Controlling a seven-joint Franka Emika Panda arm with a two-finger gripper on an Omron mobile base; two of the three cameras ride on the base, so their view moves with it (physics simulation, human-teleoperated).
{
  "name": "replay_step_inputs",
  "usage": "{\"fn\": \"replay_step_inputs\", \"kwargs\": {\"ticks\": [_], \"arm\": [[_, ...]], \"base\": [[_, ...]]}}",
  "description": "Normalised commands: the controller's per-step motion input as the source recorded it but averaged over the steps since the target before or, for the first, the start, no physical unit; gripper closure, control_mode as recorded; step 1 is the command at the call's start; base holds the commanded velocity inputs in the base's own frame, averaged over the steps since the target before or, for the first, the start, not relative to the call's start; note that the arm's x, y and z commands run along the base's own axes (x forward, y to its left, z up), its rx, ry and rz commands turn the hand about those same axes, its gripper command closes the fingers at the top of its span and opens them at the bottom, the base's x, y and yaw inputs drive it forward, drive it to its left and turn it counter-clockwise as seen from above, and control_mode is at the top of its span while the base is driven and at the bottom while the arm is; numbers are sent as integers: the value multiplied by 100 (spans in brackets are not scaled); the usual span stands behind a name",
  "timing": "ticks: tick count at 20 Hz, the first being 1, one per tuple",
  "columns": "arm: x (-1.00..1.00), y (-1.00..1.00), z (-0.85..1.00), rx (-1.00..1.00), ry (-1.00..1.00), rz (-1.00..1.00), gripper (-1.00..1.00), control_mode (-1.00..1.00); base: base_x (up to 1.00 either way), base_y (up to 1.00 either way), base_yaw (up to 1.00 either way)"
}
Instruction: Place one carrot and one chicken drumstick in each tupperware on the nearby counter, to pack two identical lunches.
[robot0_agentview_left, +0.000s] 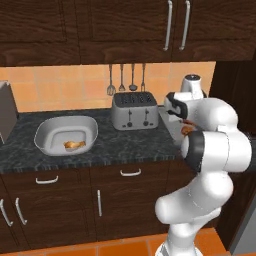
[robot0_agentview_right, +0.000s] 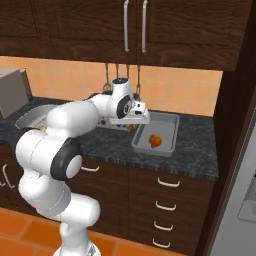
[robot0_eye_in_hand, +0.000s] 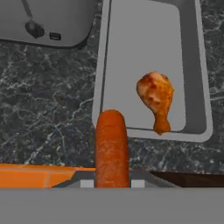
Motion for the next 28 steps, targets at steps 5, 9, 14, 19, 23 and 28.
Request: {"fn": "replay_step_inputs", "kwargs": {"ticks": [5,9,14,19,23,28], "arm": [[100,-63,-28,-1,10,3,100,-100],[99,-39,-59,7,0,0,100,-100],[63,-8,-50,15,-27,0,-100,-100],[23,-2,-6,-3,-50,-1,-100,-100],[-56,0,4,-8,-31,0,-100,-100],[-100,0,52,-5,-13,10,-100,-100]], "base": [[0,0,0],[0,0,0],[0,0,0],[0,0,0],[0,0,0],[0,0,0]]}}
